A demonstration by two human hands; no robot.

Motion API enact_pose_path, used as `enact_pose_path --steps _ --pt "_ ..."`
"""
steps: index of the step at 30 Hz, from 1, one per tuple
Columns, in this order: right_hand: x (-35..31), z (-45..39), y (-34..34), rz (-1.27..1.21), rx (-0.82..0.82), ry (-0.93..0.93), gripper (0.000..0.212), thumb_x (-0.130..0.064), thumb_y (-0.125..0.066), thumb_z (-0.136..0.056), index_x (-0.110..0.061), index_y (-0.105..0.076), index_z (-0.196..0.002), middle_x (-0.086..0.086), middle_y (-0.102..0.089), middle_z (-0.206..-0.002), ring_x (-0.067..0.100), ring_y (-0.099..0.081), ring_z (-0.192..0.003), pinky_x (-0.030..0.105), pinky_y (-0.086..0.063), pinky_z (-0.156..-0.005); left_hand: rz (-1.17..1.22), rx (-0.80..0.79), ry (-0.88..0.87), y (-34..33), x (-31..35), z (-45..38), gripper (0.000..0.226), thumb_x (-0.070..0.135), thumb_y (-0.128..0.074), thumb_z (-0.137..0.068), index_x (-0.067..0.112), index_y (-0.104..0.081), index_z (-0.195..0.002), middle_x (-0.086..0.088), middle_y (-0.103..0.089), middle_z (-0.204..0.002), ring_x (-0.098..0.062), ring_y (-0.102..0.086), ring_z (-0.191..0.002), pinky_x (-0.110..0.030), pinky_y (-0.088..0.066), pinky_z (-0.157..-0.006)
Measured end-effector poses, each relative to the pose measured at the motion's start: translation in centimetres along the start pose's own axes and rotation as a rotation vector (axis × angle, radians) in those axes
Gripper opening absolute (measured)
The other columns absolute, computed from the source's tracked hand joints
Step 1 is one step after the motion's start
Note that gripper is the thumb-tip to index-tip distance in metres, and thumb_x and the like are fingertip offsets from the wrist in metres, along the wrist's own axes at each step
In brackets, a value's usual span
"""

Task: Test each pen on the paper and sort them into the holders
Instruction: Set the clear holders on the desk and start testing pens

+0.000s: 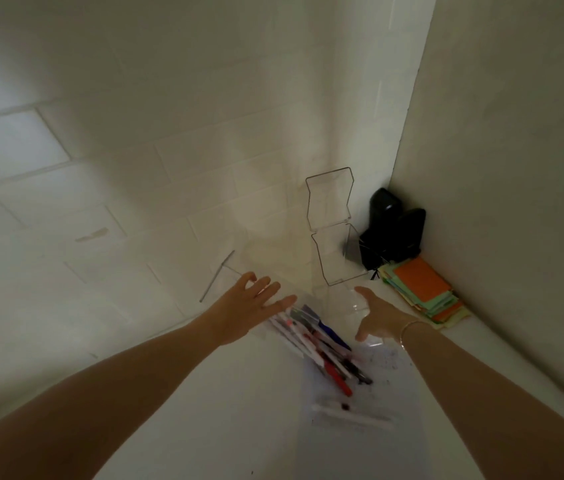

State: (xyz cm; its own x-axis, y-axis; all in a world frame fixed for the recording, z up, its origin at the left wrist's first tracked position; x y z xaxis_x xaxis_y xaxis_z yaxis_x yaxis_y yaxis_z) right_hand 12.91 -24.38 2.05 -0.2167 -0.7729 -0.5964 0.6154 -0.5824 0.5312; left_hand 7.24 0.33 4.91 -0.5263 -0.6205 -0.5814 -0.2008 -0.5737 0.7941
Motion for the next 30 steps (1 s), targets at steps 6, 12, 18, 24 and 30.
enact_pose_path --steps 6,12,18,24,30 --pt "1.2 -0.3 -0.5 0.020 0.018 0.039 0.102 0.005 -0.068 -0.077 -0.024 -0.005 -0.151 0.020 -0.037 -0.144 0.033 -0.048 -0.121 0.031 -0.043 -0.090 -0.063 0.027 -0.035 0.5 -0.1 -0.8 0.101 0.021 -0.082 -0.056 0.020 -0.032 -0.144 -0.013 -0.057 -0.124 -0.028 -0.054 -0.109 -0.041 -0.045 -0.088" --pt "1.6 -0.2 -0.6 0.020 0.010 0.096 0.098 0.002 -0.066 -0.082 -0.017 0.001 -0.151 0.012 -0.030 -0.151 0.021 -0.047 -0.108 0.020 -0.039 -0.084 -0.105 0.084 -0.040 1.2 -0.4 -1.2 0.107 0.022 -0.086 -0.051 0.022 -0.031 -0.144 -0.011 -0.057 -0.123 -0.028 -0.051 -0.111 -0.039 -0.036 -0.095" --pt "1.8 -0.2 -0.6 0.047 0.038 0.112 0.102 0.003 -0.068 -0.078 -0.017 0.001 -0.150 0.016 -0.035 -0.148 0.021 -0.051 -0.096 0.012 -0.043 -0.057 -0.092 0.193 -0.058 2.6 -0.3 -1.1 0.101 0.014 -0.082 -0.053 0.022 -0.035 -0.142 -0.012 -0.057 -0.125 -0.028 -0.052 -0.113 -0.039 -0.026 -0.100" --pt "2.0 -0.2 -1.2 0.101 0.053 0.097 0.100 -0.002 -0.072 -0.074 -0.017 -0.005 -0.146 0.016 -0.044 -0.135 0.021 -0.053 -0.094 0.022 -0.052 -0.066 -0.069 0.221 -0.101 2.7 -0.3 -0.6 0.108 0.024 -0.085 -0.048 0.023 -0.032 -0.142 -0.011 -0.055 -0.130 -0.029 -0.050 -0.117 -0.040 -0.028 -0.104" --pt "-0.1 1.1 0.2 0.140 -0.028 0.078 0.101 -0.007 -0.074 -0.075 -0.020 -0.005 -0.148 0.017 -0.041 -0.140 0.030 -0.052 -0.116 0.032 -0.050 -0.092 0.054 0.220 -0.017 1.2 -1.4 0.6 0.112 0.022 -0.078 -0.045 0.020 -0.028 -0.145 -0.015 -0.054 -0.130 -0.032 -0.047 -0.117 -0.042 -0.025 -0.099"
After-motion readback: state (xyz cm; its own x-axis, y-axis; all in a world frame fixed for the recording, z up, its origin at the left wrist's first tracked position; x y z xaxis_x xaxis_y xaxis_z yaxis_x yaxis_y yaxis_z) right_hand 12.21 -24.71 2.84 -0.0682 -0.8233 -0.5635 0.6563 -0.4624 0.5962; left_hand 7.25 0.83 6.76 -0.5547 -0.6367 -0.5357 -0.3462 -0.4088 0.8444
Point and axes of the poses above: each hand's wrist, its own z-axis away from the middle knuckle, its own y-axis out of the back of the hand, x = y × z, the point moved 3 cm from there along -z, towards the middle knuckle
